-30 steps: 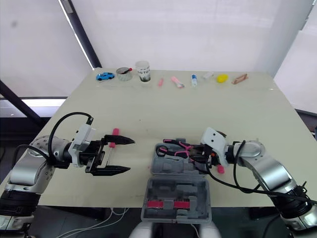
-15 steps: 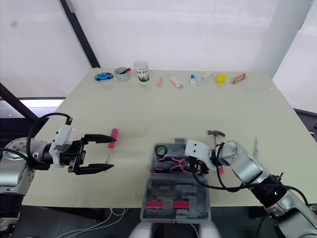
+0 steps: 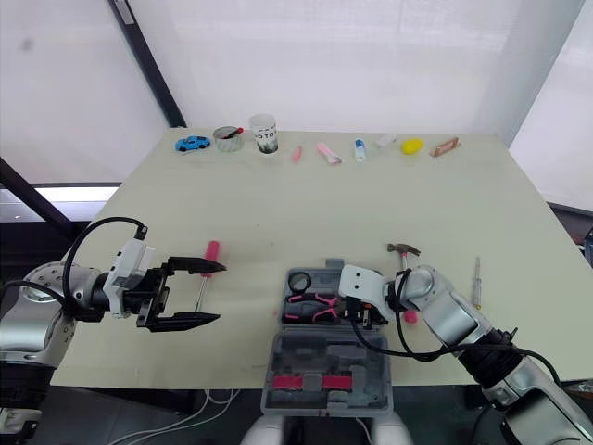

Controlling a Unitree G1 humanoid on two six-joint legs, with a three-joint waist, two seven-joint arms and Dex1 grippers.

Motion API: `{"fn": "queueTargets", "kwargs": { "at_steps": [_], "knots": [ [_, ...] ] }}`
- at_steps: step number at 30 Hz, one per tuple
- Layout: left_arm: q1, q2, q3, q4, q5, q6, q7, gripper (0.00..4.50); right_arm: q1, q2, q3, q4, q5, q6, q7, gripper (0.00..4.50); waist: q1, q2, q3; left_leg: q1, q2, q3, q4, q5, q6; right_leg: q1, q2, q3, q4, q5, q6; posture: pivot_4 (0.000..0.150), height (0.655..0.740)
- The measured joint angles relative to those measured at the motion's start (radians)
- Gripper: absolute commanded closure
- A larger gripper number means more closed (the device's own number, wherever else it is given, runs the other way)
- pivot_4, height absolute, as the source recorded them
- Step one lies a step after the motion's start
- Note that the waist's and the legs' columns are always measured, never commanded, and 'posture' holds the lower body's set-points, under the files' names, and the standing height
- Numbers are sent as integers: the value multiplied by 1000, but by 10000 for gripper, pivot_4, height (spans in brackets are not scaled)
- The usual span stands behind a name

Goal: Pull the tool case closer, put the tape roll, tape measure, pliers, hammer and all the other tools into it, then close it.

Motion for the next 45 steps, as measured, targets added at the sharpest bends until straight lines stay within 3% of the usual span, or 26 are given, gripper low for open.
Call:
{"fn": "queueTargets", "kwargs": {
  "at_steps": [1, 5, 10, 13, 14, 15, 17, 19, 22, 35, 45],
  "knots": [
    [0, 0, 0, 0, 0, 0, 0, 0, 0, 1, 0, 0, 0, -1, 1, 20020, 0, 0, 0, 0, 0, 0, 0, 0, 0, 0, 0, 0, 0, 0, 0, 1500, 7400],
    [0, -3, 0, 0, 0, 0, 0, 0, 4, 1, -19, 0, 3, -11, 2, 247, 3, 0, 0, 0, 0, 1, 0, 0, 0, 0, 0, 0, 0, 0, 0, 1500, 7400],
    [0, -5, 0, 0, 0, 0, 1, 0, 20, 12, -74, 1, 45, -11, 16, 247, 3, 0, 0, 0, 0, 1, 0, 0, 0, 0, 0, 0, 0, 0, 0, 1500, 7400],
    [-9, -11, 0, 1, 1, 0, 1, 0, 30, 61, -117, 21, 84, -23, -1, 7801, 2, 0, 0, 0, 0, 1, 0, 0, 0, 0, 0, 0, 0, 0, 0, 1500, 7400],
    [-14, -12, 0, 1, 1, -1, 1, 0, 32, 77, -127, 30, 93, -35, -5, 13775, 2, 0, 0, 0, 0, 2, 0, 0, 0, 0, 0, 0, 0, 0, 0, 1500, 7400],
    [-15, -13, 0, 1, 1, -1, 1, 0, 32, 85, -130, 34, 99, -41, -5, 15438, 2, 0, 0, 0, 0, 2, 0, 0, 0, 0, 0, 0, 0, 0, 0, 1500, 7400],
    [-18, -20, -1, 2, 1, -4, 2, 0, 40, 118, -138, 60, 112, -81, -7, 24990, 2, 0, 0, 0, 0, 2, 0, 0, 0, 0, 0, 1, 0, 0, 0, 1500, 7400],
    [-18, -22, -2, 3, 1, -6, 2, 0, 43, 134, -138, 92, 112, -114, -14, 31128, 2, 0, 0, 0, 0, 2, 0, 0, 0, 0, 0, 1, 0, 0, 0, 1500, 7400],
    [-16, -23, -2, 3, 1, -7, 2, 0, 44, 159, -140, 170, 106, -172, -23, 43761, 2, 0, 0, 0, 0, 2, 0, 0, 0, 0, 0, 1, 0, 0, 0, 1500, 7400],
    [29, -23, 2, -9, 1, -7, 13, 0, 42, 195, -124, 323, 44, -253, -42, 44778, 1, -1, -2, 4, 1, 3, 0, 0, 0, 2, 0, 2, 1, 0, 0, 1500, 7400],
    [61, -23, 5, -39, 1, 22, 41, 0, 30, 217, -82, 400, -26, -304, -84, 44778, 4, -4, -25, 24, 6, 7, 0, 1, -2, 17, 1, 3, 0, -3, -2, 1500, 7400]
  ]
}}
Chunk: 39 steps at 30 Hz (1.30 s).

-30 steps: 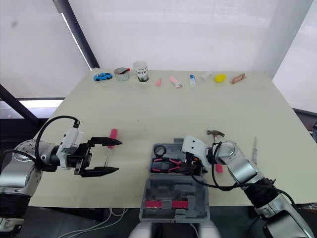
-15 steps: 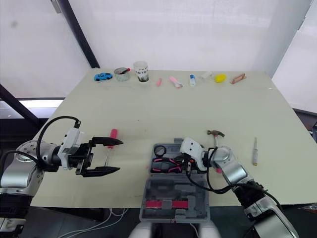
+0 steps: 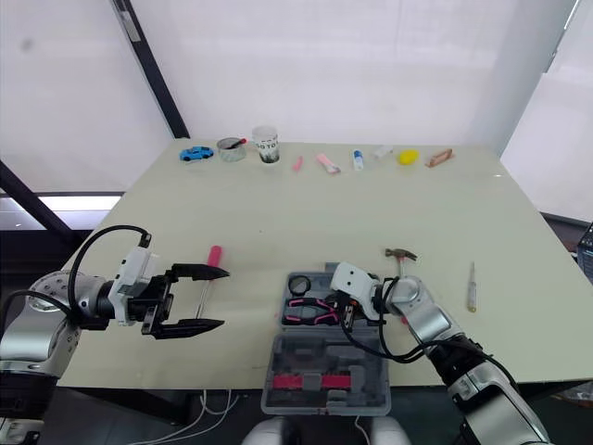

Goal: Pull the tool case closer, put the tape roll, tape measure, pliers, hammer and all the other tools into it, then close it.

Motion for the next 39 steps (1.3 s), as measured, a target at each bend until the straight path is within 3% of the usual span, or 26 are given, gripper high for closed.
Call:
{"fn": "queueTargets", "kwargs": {
  "at_steps": [6, 9, 11, 15, 21, 25, 27, 28, 32, 34, 39],
  "knots": [
    [16, -11, 0, -17, 4, 47, 93, 0, 82, 32, -87, 1, 48, -113, -51, 44778, 0, -4, -3, -3, 1, 0, 0, 0, 0, -2, -1, 2, 0, 2, -3, 1500, 7400],
    [40, -29, 6, -35, 2, 54, 133, 0, 150, 32, -154, -42, 97, -143, -70, 44778, 2, 3, 2, -8, 1, 0, 0, 0, 0, -7, -2, 3, -1, 2, -3, 1500, 7400],
    [48, -66, 15, -34, 30, 44, 214, 0, 210, 45, -237, -111, 155, -183, -105, 44778, 1, 5, 5, -20, -1, 0, 0, 0, 0, -18, -1, 3, 1, 4, 0, 1500, 7400],
    [57, -110, 21, -29, 82, 12, 319, 0, 248, 39, -320, -243, 230, -181, -128, 44778, -4, 4, 6, -21, 0, 0, -1, 0, 0, -19, 2, 2, 0, 4, 0, 1500, 7400],
    [193, -155, 82, -40, 76, 8, 379, 0, 461, -49, -507, -433, 363, -123, -156, 44778, 2, 5, 8, -22, 0, 1, -3, 0, 0, -18, 1, 1, -3, 3, -1, 1500, 7400],
    [253, -176, 127, -32, 78, -24, 411, 0, 595, -88, -640, -446, 410, -181, -146, 34289, 2, 5, 10, -20, 0, 1, -2, 0, 0, -17, 1, 1, -3, 2, -4, 1500, 7400],
    [269, -176, 140, -23, 79, -33, 416, 0, 621, -92, -669, -443, 416, -192, -146, 25520, 2, 5, 10, -19, 0, 1, -2, 0, 0, -17, 1, 1, -3, 2, -4, 1500, 7400],
    [273, -177, 143, -20, 79, -35, 417, 0, 627, -93, -676, -443, 417, -194, -146, 25520, 1, 5, 10, -19, 0, 1, -2, 0, 0, -17, 1, 1, -2, 2, -4, 1500, 7400],
    [325, -194, 215, 56, 79, -93, 436, 0, 803, -96, -800, -450, 464, -240, -137, 6643, 0, 5, 10, -18, 1, 1, -2, 0, 0, -17, 1, 1, -2, 1, -4, 1500, 7400],
    [344, -205, 250, 103, 78, -123, 449, 0, 871, -93, -837, -455, 482, -256, -131, 1116, 2, 5, 10, -18, 2, 1, -2, 0, 0, -17, 0, 1, -2, 1, -4, 1500, 7400],
    [403, -215, 336, 237, 78, -183, 462, 0, 1042, -49, -918, -447, 527, -279, -125, 1116, 1, 5, 11, -19, 3, -1, -3, -1, 0, -18, -3, 1, -4, -1, 0, 1500, 7400]
  ]
}}
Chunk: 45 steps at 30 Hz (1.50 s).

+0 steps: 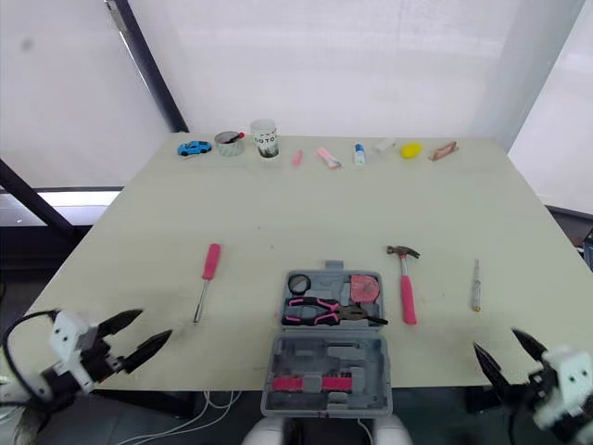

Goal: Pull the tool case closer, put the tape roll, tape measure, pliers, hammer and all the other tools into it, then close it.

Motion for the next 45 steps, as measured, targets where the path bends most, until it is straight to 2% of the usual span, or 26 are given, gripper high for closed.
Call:
{"fn": "queueTargets", "kwargs": {
  "at_steps": [7, 10, 15, 19, 25, 27, 28, 29, 30, 32, 35, 36, 38, 45],
  "knots": [
    [-29, 41, 20, 200, 33, -133, -27, 0, 72, 15, -57, 74, 16, -15, 3, 1116, 1, 0, 0, 2, -1, 0, 1, -3, -5, 0, -15, -5, 0, 0, 1, 1500, 7400],
    [-81, 59, 7, 217, 40, -158, -66, 0, 53, -19, -57, 62, 26, 5, 19, 1116, 1, 0, 0, 0, -1, 0, 1, -3, -5, -1, -17, -9, 0, 2, -3, 1500, 7400],
    [-126, 75, -79, 147, 48, -158, -139, 0, 4, -93, -11, -18, 39, 79, 42, 1116, 1, 1, 1, -2, -2, 0, -1, 0, 0, -1, -17, -10, 0, 2, -4, 1500, 7400],
    [-184, 98, -183, 5, 61, -104, -181, 0, -82, -167, 67, -125, 31, 155, 55, 1116, 2, 1, 1, -1, -2, 0, 0, 0, 0, -1, -11, -11, 0, 2, -3, 1500, 7400],
    [-288, 107, -330, -33, 121, -57, -215, 0, -212, -253, 187, -162, -6, 263, 73, 1116, 3, 1, 2, -2, -5, 3, 0, 0, 0, 0, -8, -11, 0, 2, -3, 1500, 7400],
    [-330, 107, -370, -33, 122, -47, -243, 0, -261, -276, 224, -162, -14, 285, 92, 5946, 3, 1, 2, -2, -6, 4, 0, 0, 0, 0, -7, -11, 0, 2, -3, 1500, 7400],
    [-347, 108, -386, -29, 123, -44, -260, 2484, -285, -284, 241, -160, -17, 297, 101, 8054, 2, 1, 2, -2, -5, 4, 1, 0, 0, 0, -6, -11, 0, 2, -3, 1500, 7400],
    [-366, 108, -403, -24, 123, -42, -277, 5285, -308, -293, 260, -158, -21, 308, 111, 11985, 2, 0, 2, -2, -5, 3, 1, 0, 0, 0, -5, -10, 0, 2, -3, 1500, 7400],
    [-388, 107, -422, -21, 122, -40, -297, 10740, -336, -303, 283, -156, -28, 311, 127, 19424, 2, 0, 2, -2, -5, 3, 1, 0, 0, 0, -4, -10, 0, 2, -3, 1500, 7400],
    [-404, 108, -432, -12, 122, -38, -318, 17415, -357, -316, 305, -150, -41, 311, 147, 26663, 2, 0, 2, -2, -4, 2, 1, 0, 0, 0, -2, -10, 0, 3, -2, 1500, 7400],
    [-454, 108, -487, 38, 144, -50, -370, 32221, -433, -341, 395, -94, -101, 308, 198, 41849, 2, 0, 2, -2, -4, 2, 1, 0, 0, 0, -1, -10, 1, 3, -2, 1500, 7400],
    [-470, 106, -505, 57, 159, -59, -384, 37538, -453, -343, 422, -78, -118, 307, 211, 45000, 2, 0, 2, -2, -4, 2, 1, 0, 0, 0, -1, -10, 1, 3, -2, 1500, 7400],
    [-505, 92, -546, 102, 183, -71, -414, 44605, -499, -344, 485, -35, -160, 302, 242, 45000, 2, 0, 2, -2, -4, 2, 2, 0, 0, 0, -1, -10, 1, 4, -1, 1500, 7400],
    [-577, 49, -621, 172, 229, -59, -442, 44605, -625, -331, 624, 106, -297, 229, 293, 45000, 2, 0, 2, -3, -4, 2, 3, 0, 0, 0, 0, -9, 2, 4, 0, 1500, 7400]
  ]
}}
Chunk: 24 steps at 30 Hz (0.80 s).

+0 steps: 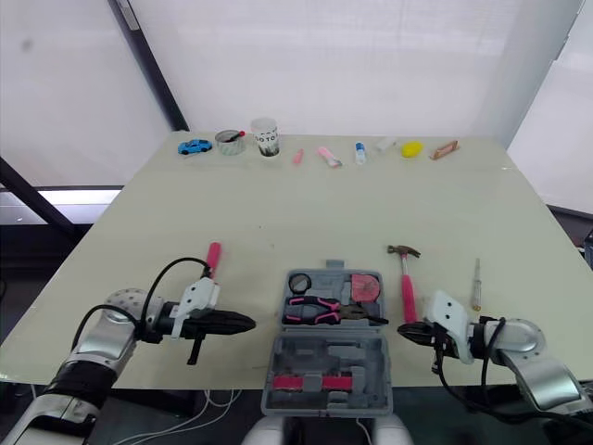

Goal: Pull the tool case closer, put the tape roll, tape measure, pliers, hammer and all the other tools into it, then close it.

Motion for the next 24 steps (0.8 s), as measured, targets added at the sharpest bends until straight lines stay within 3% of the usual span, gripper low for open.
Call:
{"fn": "queueTargets", "kwargs": {
  "at_steps": [24],
  "knots": [
    [-80, -83, -66, 167, 104, -83, 5, 44605, -91, 76, 77, 129, -108, -79, 9, 45000, 0, 0, 0, 0, 0, 0, 1, 0, 0, 0, 0, 0, 2, 0, 0, 1500, 7400]
  ]
}}
